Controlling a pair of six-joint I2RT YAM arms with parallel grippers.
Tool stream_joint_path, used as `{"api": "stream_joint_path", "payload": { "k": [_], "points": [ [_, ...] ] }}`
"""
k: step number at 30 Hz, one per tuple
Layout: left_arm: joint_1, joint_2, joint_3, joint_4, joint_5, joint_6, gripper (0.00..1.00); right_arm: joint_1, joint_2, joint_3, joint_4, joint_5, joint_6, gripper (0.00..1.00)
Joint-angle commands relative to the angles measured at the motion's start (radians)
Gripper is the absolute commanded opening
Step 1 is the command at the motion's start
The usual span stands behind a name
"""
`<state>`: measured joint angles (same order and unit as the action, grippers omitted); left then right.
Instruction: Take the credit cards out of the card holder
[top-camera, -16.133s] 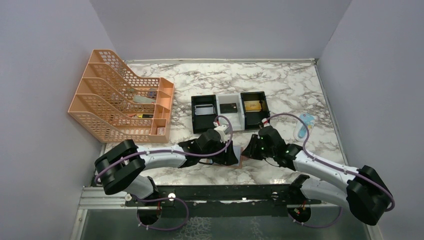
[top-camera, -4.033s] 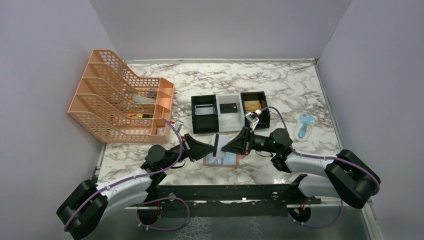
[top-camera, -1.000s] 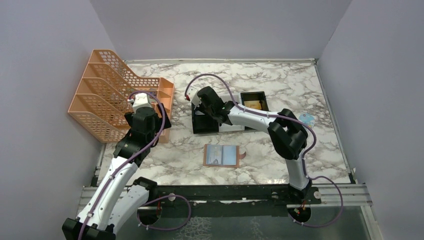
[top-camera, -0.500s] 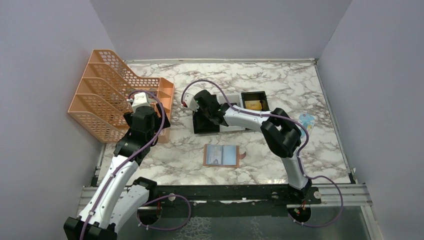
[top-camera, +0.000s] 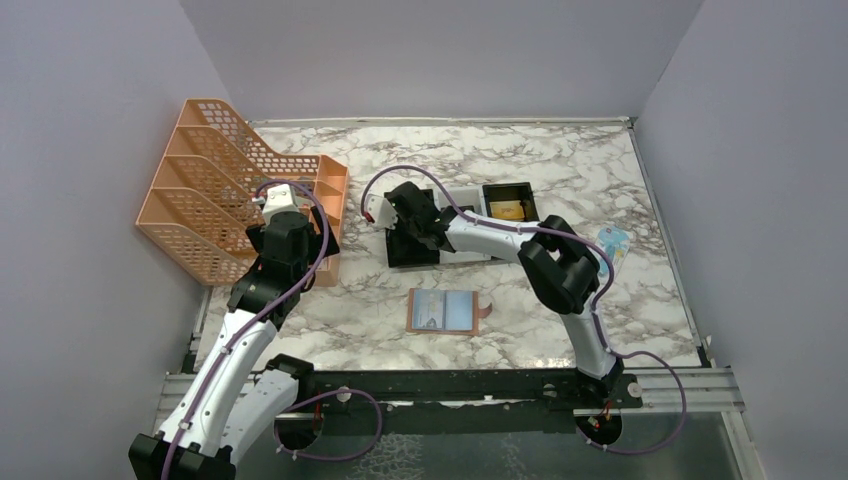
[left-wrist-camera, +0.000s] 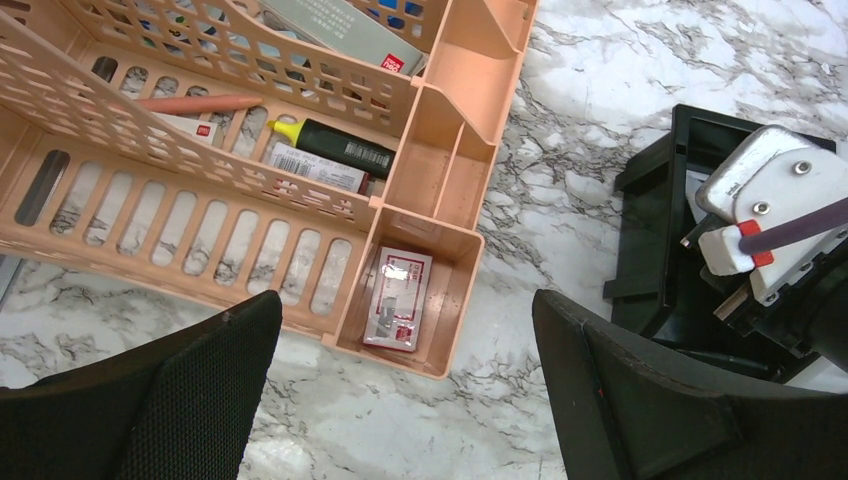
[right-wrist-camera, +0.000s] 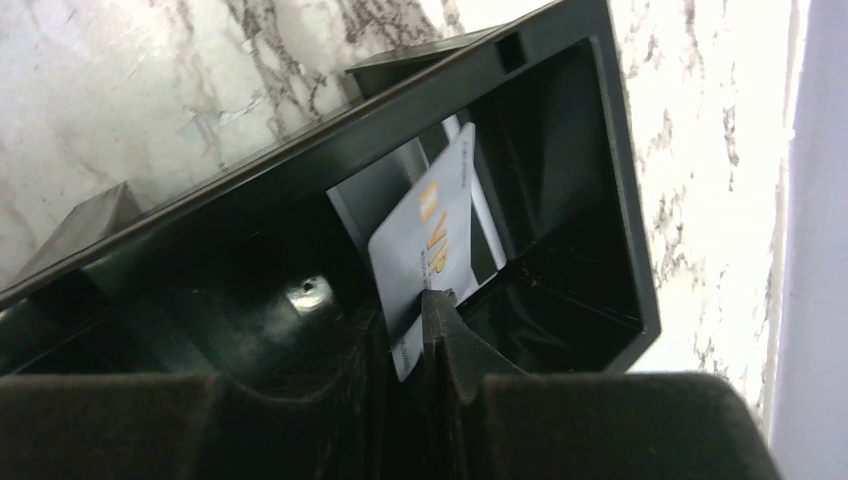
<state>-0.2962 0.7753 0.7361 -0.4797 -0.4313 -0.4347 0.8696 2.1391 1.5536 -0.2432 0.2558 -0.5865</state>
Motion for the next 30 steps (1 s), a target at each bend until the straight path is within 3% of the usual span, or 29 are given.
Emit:
{"api": "stream_joint_path", "payload": {
  "k": [1,24,30],
  "points": [
    [0.008,0.0,-0.008,0.02,0.013,0.007,0.99,-0.003,0.02,0.022,-0.054,-0.067,0.004,0.2],
    [0.011,0.004,-0.009,0.02,0.039,0.009,0.99,-0.003,0.016,0.005,-0.007,-0.022,0.032,0.29],
    [0.011,0.009,-0.009,0.02,0.047,0.01,0.99,-0.005,-0.023,-0.003,0.049,-0.008,0.126,0.29]
  ]
}}
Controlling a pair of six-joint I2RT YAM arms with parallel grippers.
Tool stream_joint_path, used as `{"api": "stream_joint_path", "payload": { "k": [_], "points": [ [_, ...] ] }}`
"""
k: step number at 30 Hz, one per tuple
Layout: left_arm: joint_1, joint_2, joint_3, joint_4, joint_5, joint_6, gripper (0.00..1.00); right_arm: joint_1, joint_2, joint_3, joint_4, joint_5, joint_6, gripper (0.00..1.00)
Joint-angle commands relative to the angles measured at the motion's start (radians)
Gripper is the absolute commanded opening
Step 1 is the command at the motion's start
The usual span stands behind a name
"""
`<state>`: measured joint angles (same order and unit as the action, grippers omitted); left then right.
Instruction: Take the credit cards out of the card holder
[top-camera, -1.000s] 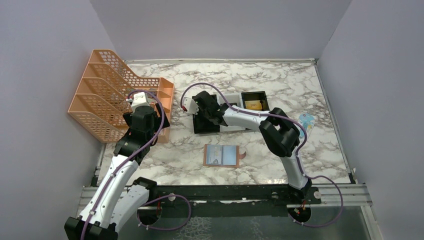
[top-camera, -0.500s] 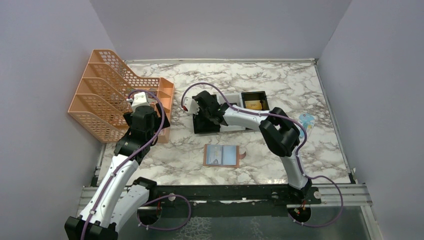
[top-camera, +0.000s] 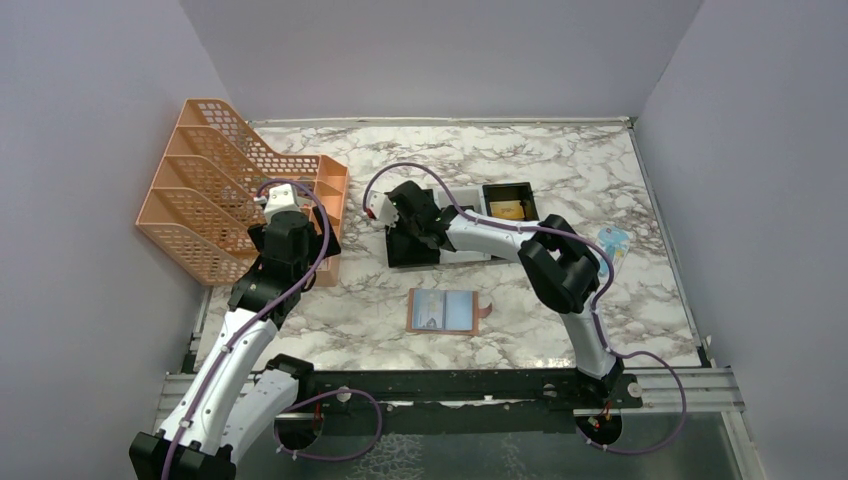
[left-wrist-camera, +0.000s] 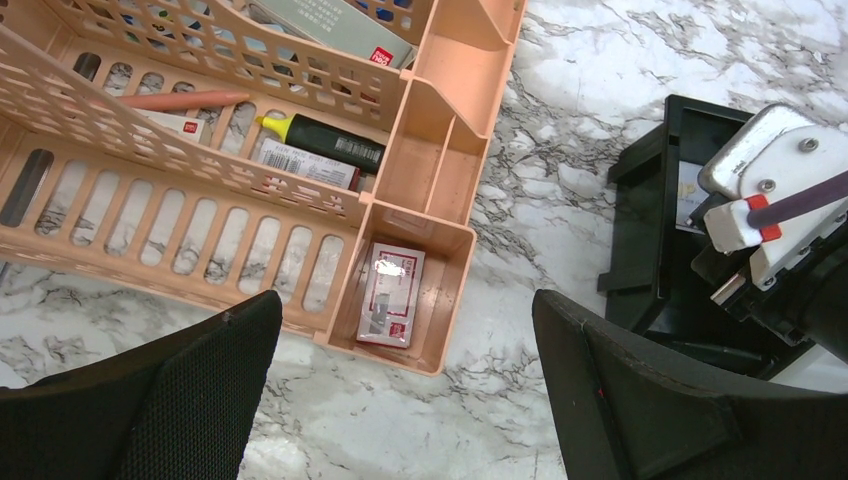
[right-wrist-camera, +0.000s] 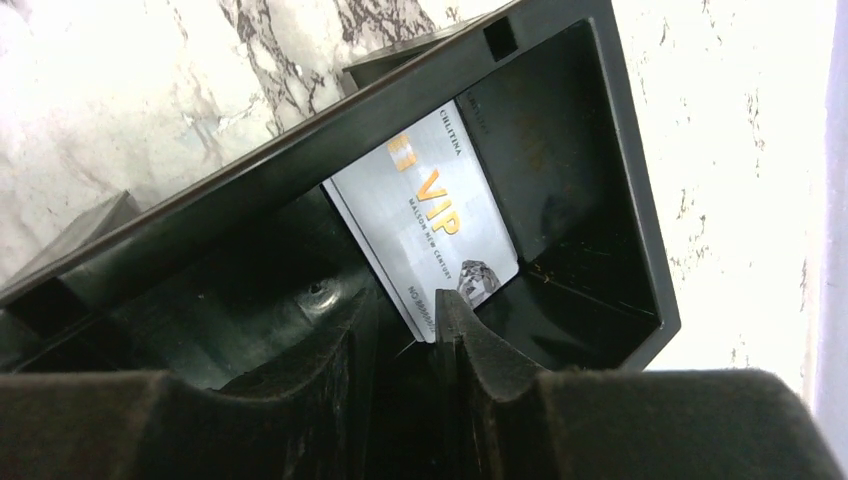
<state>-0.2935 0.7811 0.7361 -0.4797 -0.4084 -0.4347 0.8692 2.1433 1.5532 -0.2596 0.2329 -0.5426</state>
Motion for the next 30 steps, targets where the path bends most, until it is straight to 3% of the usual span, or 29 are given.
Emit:
{"api": "stream_joint_path", "payload": {
  "k": [1,8,11,13,22,27,30],
  "points": [
    [0.008,0.005,-0.009,0.02,0.026,0.012,0.99,-0.003,-0.044,-0.008,0.08,0.004,0.111,0.29],
    [0.009,0.009,-0.009,0.02,0.034,0.017,0.99,-0.003,-0.117,-0.041,0.107,-0.102,0.352,0.22],
    [0.008,0.009,-0.009,0.02,0.034,0.016,0.99,-0.004,-0.124,-0.048,0.091,-0.081,0.443,0.13],
    [0.008,0.011,-0.01,0.02,0.038,0.016,0.99,-0.004,-0.164,-0.095,0.116,-0.073,0.501,0.12],
    [0.01,0.042,-0.005,0.023,0.102,0.03,0.99,-0.005,-0.448,-0.411,0.305,-0.064,0.835,0.34],
    [0.01,0.063,0.003,0.026,0.163,0.04,0.99,-0.01,-0.564,-0.585,0.324,-0.112,1.062,0.35],
    [0.011,0.066,0.002,0.031,0.211,0.039,0.99,-0.012,-0.644,-0.736,0.423,-0.186,1.218,0.37]
  ]
}}
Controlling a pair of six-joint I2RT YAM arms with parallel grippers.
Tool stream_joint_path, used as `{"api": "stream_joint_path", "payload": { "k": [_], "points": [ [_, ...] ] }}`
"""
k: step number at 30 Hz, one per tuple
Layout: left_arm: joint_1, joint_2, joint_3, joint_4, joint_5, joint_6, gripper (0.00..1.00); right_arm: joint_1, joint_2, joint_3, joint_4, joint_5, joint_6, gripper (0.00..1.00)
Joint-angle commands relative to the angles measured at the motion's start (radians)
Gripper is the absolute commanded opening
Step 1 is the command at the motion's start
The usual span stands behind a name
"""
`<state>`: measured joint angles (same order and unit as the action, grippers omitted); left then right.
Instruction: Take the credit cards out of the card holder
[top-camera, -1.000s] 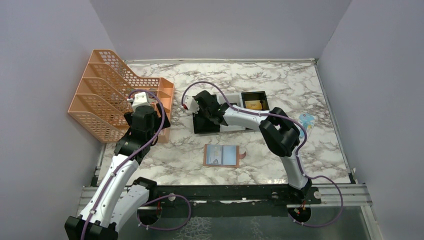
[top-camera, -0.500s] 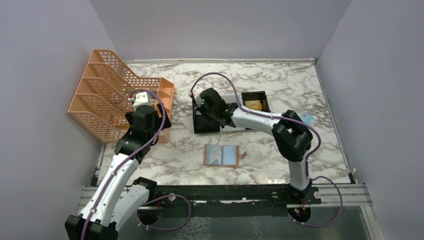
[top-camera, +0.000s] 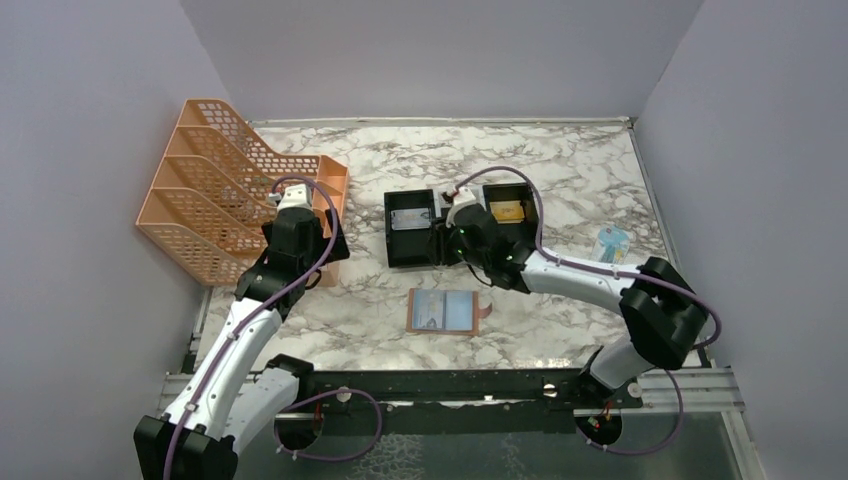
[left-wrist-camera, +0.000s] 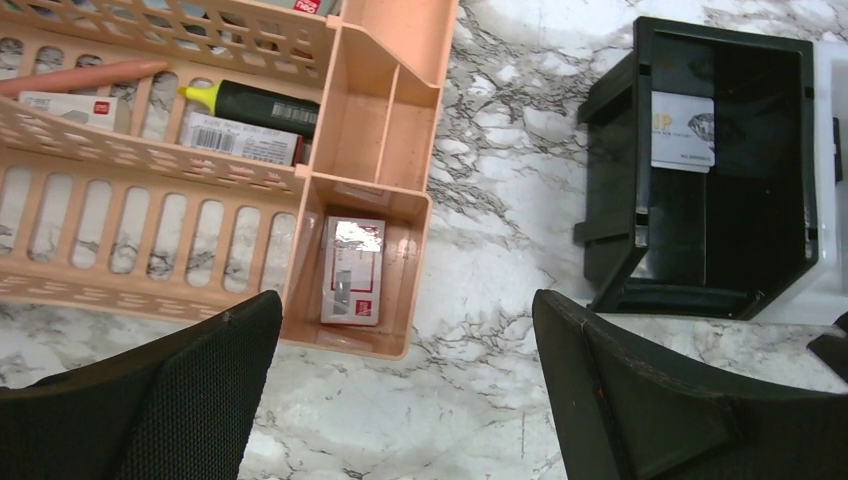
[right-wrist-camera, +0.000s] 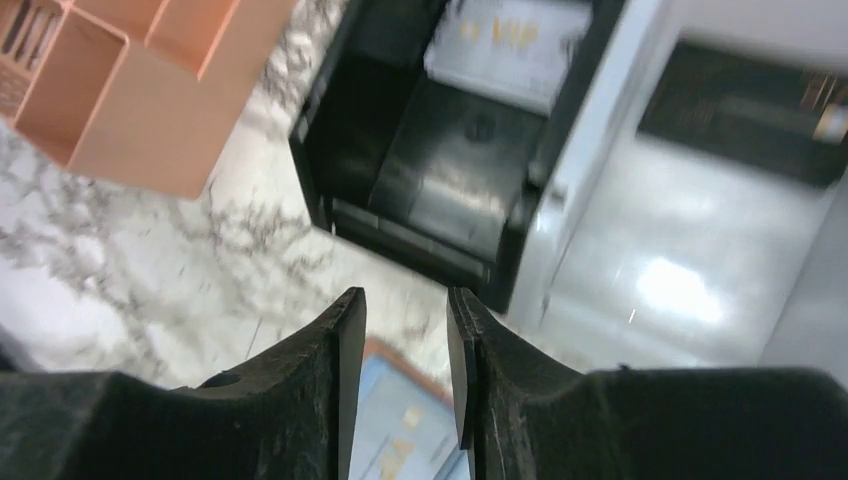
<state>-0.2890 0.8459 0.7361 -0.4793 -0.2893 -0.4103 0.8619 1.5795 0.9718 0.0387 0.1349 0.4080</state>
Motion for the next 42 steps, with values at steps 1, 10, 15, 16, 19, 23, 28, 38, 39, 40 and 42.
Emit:
{"api": "stream_joint_path", "payload": {
  "k": [1,10,15,16,19,23,28,38,39,40,42],
  "points": [
    [0.006,0.002,-0.002,0.038,0.114,0.015,0.99,-0.004,-0.106,-0.207,0.171,-0.109,0.331,0.38],
    [0.007,0.017,-0.062,0.158,0.432,0.001,0.99,-0.004,-0.138,-0.376,0.342,-0.245,0.446,0.44],
    [-0.012,0.128,-0.089,0.248,0.731,-0.103,0.89,-0.004,-0.144,-0.394,0.311,-0.297,0.502,0.4],
    [-0.03,0.147,-0.087,0.252,0.749,-0.11,0.89,-0.004,-0.147,-0.414,0.317,-0.297,0.513,0.39],
    [-0.117,0.19,-0.073,0.262,0.75,-0.094,0.89,-0.004,-0.159,-0.459,0.312,-0.277,0.539,0.38],
    [-0.251,0.241,-0.083,0.27,0.654,-0.111,0.85,-0.004,-0.167,-0.492,0.277,-0.248,0.538,0.35],
    [-0.342,0.28,-0.147,0.346,0.569,-0.176,0.79,-0.004,-0.164,-0.469,0.18,-0.274,0.475,0.32],
    [-0.473,0.433,-0.148,0.426,0.487,-0.21,0.57,-0.004,-0.124,-0.472,0.221,-0.326,0.443,0.28],
    [-0.485,0.441,-0.151,0.432,0.477,-0.214,0.53,-0.004,-0.119,-0.473,0.223,-0.324,0.443,0.27],
    [-0.495,0.448,-0.156,0.439,0.468,-0.217,0.5,-0.004,-0.117,-0.475,0.223,-0.318,0.445,0.27],
    [-0.51,0.465,-0.174,0.466,0.447,-0.23,0.46,-0.004,-0.117,-0.484,0.217,-0.293,0.45,0.26]
  ]
}}
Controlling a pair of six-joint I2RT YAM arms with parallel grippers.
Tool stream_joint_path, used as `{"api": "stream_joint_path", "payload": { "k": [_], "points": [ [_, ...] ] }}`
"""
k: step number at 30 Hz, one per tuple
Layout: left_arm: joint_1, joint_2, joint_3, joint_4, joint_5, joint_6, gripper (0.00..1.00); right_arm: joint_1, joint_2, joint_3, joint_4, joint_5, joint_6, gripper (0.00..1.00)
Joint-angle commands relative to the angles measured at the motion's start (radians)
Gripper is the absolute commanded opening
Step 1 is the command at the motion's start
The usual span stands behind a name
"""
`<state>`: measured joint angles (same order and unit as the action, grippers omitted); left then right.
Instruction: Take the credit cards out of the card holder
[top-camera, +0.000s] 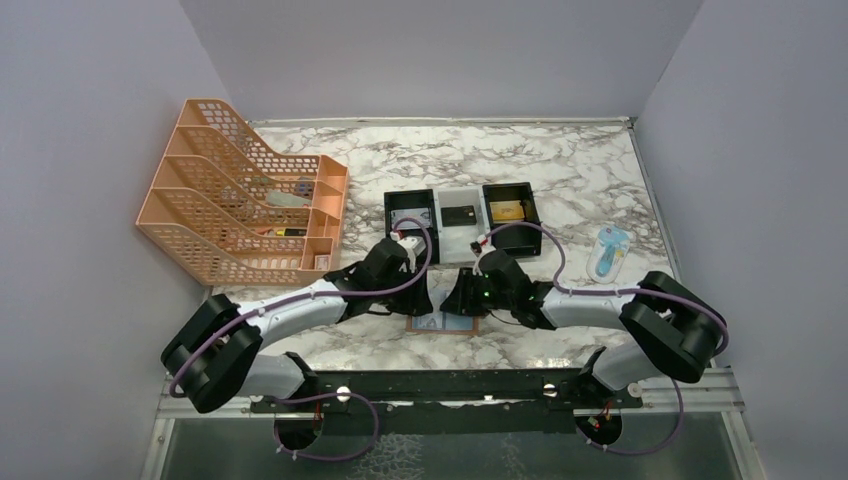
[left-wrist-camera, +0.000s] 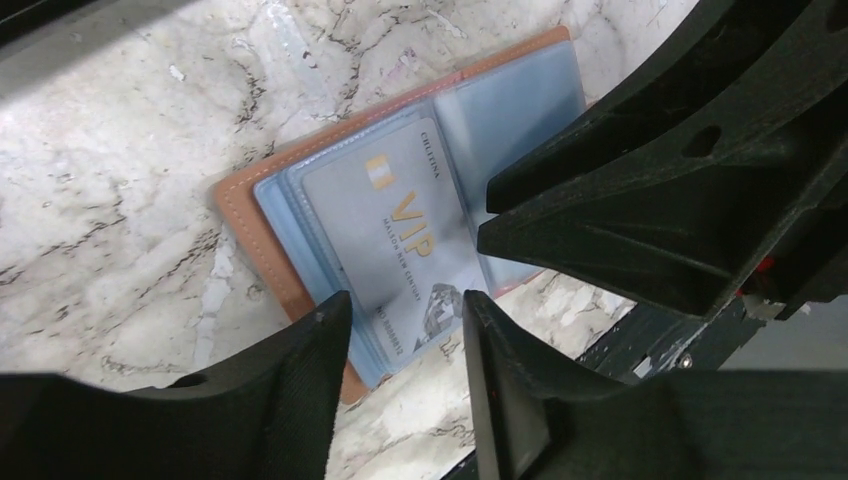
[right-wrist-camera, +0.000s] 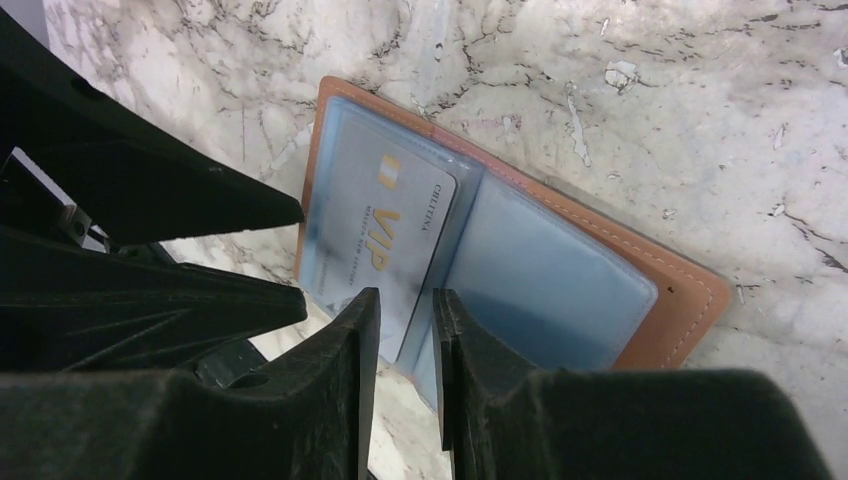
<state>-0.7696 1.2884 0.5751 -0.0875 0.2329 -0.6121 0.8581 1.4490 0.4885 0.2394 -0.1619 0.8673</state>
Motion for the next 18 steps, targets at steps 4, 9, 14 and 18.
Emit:
{"api": "stream_joint_path", "payload": {
  "k": [4,9,14,18],
  "points": [
    [-0.047,0.061,-0.019,0.08,-0.109,-0.051,0.31,-0.001,0.02,-0.001,0.009,0.001,-0.02,0.26],
    [-0.073,0.078,-0.049,0.049,-0.201,-0.085,0.19,-0.001,0.031,-0.001,-0.016,0.031,-0.002,0.22],
    [-0.092,0.058,-0.101,0.038,-0.246,-0.125,0.2,-0.001,-0.005,-0.039,0.015,0.043,-0.006,0.22],
    [-0.102,0.024,-0.109,0.022,-0.261,-0.134,0.28,-0.001,0.041,-0.014,0.016,-0.037,-0.028,0.22]
  ]
}}
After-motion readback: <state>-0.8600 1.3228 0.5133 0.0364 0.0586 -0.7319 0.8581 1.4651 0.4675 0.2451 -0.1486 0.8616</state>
